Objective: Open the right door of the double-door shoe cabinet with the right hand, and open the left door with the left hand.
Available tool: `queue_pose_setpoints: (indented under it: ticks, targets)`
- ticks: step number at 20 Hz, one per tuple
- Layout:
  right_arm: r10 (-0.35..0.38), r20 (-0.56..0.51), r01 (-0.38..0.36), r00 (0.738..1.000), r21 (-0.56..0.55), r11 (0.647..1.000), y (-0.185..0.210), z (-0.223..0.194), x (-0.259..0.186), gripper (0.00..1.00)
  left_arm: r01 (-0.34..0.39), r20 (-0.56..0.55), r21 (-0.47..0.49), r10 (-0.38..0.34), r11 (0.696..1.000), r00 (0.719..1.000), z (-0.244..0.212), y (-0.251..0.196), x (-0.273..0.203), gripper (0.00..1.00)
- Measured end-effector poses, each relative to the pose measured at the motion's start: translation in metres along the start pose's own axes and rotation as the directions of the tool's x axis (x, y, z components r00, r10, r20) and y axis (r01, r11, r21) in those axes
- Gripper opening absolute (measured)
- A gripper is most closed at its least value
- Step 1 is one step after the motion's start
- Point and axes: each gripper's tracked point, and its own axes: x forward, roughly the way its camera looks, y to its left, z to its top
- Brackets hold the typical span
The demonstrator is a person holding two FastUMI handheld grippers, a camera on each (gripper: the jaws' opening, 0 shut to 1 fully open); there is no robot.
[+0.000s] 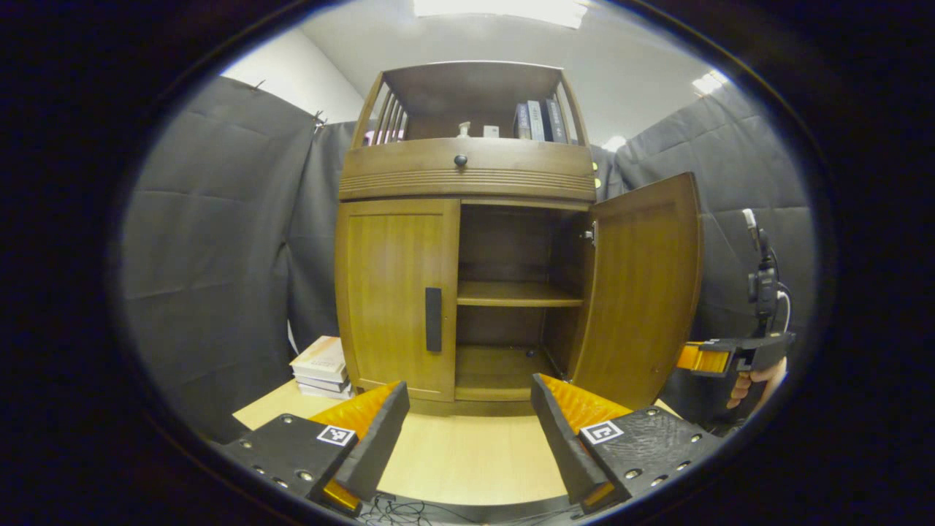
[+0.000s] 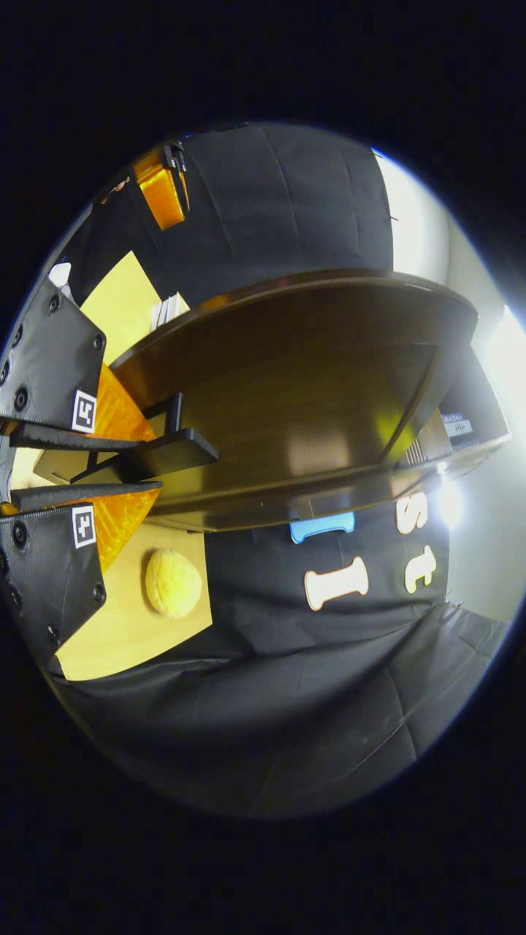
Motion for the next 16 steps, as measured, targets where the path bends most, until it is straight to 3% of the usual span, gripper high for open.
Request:
queue_pose_setpoints:
  ticks: [1,2,3,10,14,15,16]
  targets:
    - [0.026,0.0,-0.026,1.0,0.009,1.0,-0.002,-0.001,0.007,0.09,-0.011,0.0,0.004,0.011,1.0,1.0,0.0,-0.005,-0.002,0.96]
    - [0.057,-0.009,-0.056,0.998,0.015,0.998,0.003,0.0,0.0,0.08,-0.021,-0.006,0.003,0.021,1.0,1.0,-0.002,-0.01,-0.006,0.96]
    - [0.06,-0.011,-0.059,0.998,0.002,0.998,0.003,0.0,-0.001,0.18,-0.027,-0.014,-0.001,0.027,1.0,1.0,-0.004,-0.015,-0.008,0.96]
    - [0.002,0.006,-0.002,1.0,0.001,1.0,0.001,0.001,-0.002,0.14,0.013,-0.029,-0.024,-0.014,1.0,0.999,-0.006,-0.019,-0.004,0.96]
    - [-0.093,0.004,0.093,0.996,-0.019,0.995,-0.014,0.002,-0.004,0.24,0.056,-0.027,-0.061,-0.057,0.997,0.998,-0.005,0.0,0.011,0.97]
    - [-0.133,0.008,0.133,0.991,-0.03,0.991,-0.02,0.005,-0.011,0.39,0.069,-0.031,-0.064,-0.071,0.996,0.997,-0.005,0.007,0.016,0.97]
    - [-0.178,0.006,0.178,0.984,-0.041,0.983,-0.028,0.004,-0.012,0.48,0.083,-0.039,-0.063,-0.085,0.995,0.996,-0.006,0.015,0.018,0.97]
